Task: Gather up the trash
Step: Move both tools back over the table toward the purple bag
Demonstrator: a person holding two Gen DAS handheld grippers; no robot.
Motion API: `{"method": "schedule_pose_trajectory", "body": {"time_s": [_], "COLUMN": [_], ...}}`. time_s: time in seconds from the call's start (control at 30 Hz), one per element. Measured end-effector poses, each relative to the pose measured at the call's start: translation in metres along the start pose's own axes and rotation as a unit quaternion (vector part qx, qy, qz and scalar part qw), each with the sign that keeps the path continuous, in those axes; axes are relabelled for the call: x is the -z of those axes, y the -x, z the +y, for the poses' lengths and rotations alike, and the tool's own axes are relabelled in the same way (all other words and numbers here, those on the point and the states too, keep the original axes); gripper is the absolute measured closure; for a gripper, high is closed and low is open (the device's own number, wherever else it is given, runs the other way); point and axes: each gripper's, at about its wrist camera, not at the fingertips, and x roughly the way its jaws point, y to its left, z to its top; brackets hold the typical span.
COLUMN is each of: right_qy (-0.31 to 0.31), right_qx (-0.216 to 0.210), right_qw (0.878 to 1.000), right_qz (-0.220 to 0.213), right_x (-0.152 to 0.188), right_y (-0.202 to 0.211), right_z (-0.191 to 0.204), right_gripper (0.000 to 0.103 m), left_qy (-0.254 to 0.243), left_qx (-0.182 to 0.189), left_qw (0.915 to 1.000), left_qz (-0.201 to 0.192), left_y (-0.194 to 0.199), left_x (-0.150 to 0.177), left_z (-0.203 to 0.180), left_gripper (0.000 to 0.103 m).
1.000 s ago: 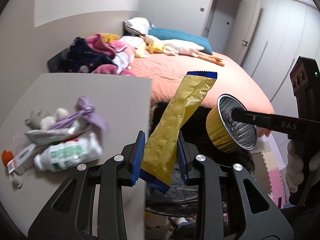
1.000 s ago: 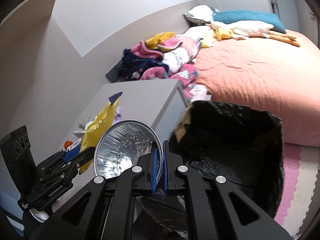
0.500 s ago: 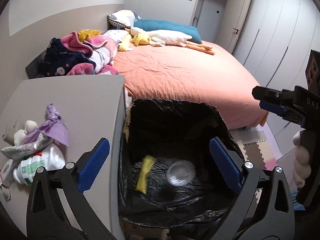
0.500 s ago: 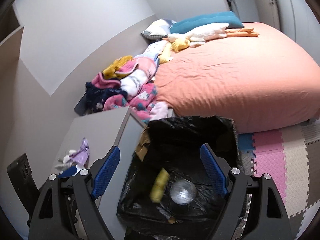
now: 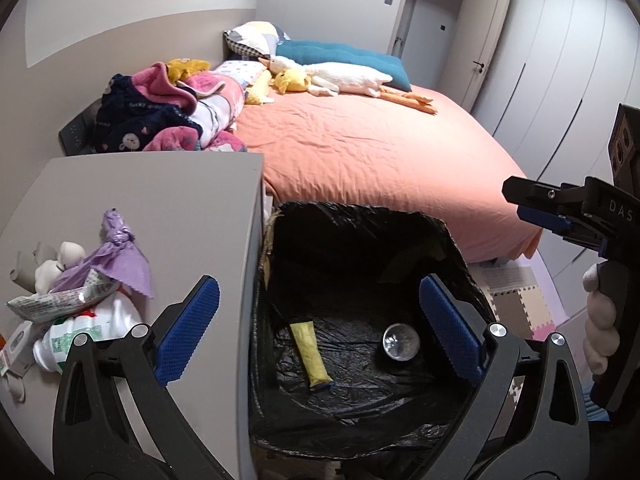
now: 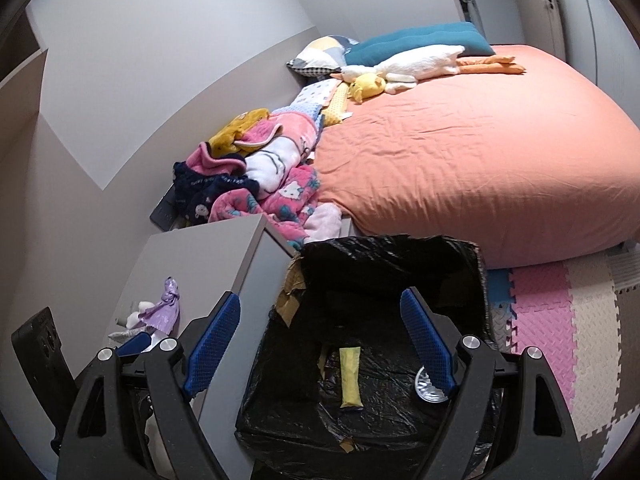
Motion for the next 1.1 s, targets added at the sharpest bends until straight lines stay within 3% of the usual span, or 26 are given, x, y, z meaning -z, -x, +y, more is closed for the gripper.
{"method": "schedule_pose_trajectory", "body": {"time_s": [0.63,1.1], "right_qy": [0.057,0.112], "right_qx": [-0.041,-0.092], "right_qw": [0.997,0.987], "right_qz": [0.032,0.064], "right_x": [0.013,0.028], "right_y": [-0.029,-0.067], "right_z": [0.066,0.135], "right_gripper": [0.02,0.02], "left_qy": [0.05,0.106], "left_qx": [-0.059,-0.119], "left_qw": [0.9968,0.9867], "left_qz": [-0.018,-0.029], "left_y": [0.04,0.078], "left_x": [0.023,0.055], "left_z": [0.052,0.108], "left_gripper": [0.007,0.007]}}
